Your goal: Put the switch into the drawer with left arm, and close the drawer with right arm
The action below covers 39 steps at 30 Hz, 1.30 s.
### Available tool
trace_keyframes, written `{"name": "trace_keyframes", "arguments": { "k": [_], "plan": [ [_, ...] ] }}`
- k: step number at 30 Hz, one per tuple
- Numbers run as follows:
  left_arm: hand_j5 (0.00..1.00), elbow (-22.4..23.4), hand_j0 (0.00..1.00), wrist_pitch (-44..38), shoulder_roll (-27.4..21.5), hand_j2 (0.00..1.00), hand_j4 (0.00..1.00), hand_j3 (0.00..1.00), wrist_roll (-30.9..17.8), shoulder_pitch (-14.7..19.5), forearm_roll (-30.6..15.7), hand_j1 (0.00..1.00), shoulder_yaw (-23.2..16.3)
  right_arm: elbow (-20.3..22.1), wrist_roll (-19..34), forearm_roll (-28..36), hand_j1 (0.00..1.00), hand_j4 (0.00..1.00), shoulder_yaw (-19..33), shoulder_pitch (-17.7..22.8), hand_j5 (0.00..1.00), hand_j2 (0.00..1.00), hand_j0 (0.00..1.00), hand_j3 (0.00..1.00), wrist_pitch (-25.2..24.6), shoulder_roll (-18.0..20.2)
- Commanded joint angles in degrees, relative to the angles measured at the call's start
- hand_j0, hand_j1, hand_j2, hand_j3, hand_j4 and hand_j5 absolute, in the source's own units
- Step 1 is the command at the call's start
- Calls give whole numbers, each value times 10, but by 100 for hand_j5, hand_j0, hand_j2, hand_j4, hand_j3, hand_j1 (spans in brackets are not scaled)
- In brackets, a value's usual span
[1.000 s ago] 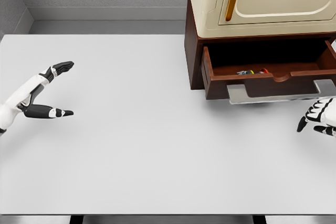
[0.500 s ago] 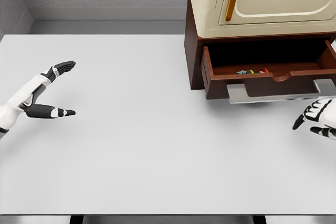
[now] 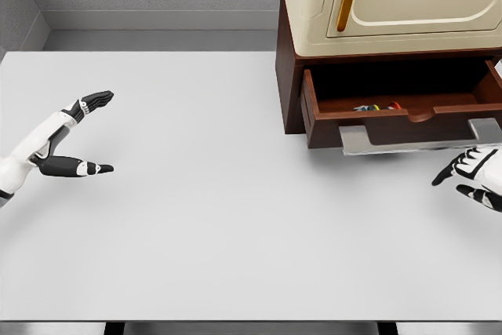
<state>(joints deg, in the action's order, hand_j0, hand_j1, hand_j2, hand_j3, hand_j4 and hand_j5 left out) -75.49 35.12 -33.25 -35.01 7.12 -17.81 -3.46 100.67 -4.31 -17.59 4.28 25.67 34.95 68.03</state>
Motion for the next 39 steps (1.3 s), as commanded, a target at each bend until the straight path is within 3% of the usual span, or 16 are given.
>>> {"name": "trace_keyframes", "arguments": {
  "k": [1,12,18,22,29,39],
  "plan": [
    [100,-1,100,-1,-1,100,100,100,0,0,-5,100,0,0,-4,12,58,58,13,0,58,58,58,58,0,-18],
    [100,1,100,-1,-1,100,100,100,0,0,-5,100,0,4,-6,4,58,58,-1,17,58,58,58,58,0,-20],
    [100,1,100,-1,0,100,100,100,0,0,-5,100,0,5,-4,0,60,60,33,14,60,60,60,60,0,-77],
    [100,1,100,-1,0,100,100,100,0,0,-5,100,0,6,-3,1,60,60,44,11,60,60,60,60,0,-78],
    [100,0,100,-1,8,100,100,100,0,2,-5,100,0,0,-4,-14,62,62,28,-18,62,62,62,62,0,-105],
    [100,0,100,-1,9,100,100,100,0,1,-5,100,0,-21,-7,-19,61,61,-18,-75,61,61,61,61,0,-101]
  ]
}}
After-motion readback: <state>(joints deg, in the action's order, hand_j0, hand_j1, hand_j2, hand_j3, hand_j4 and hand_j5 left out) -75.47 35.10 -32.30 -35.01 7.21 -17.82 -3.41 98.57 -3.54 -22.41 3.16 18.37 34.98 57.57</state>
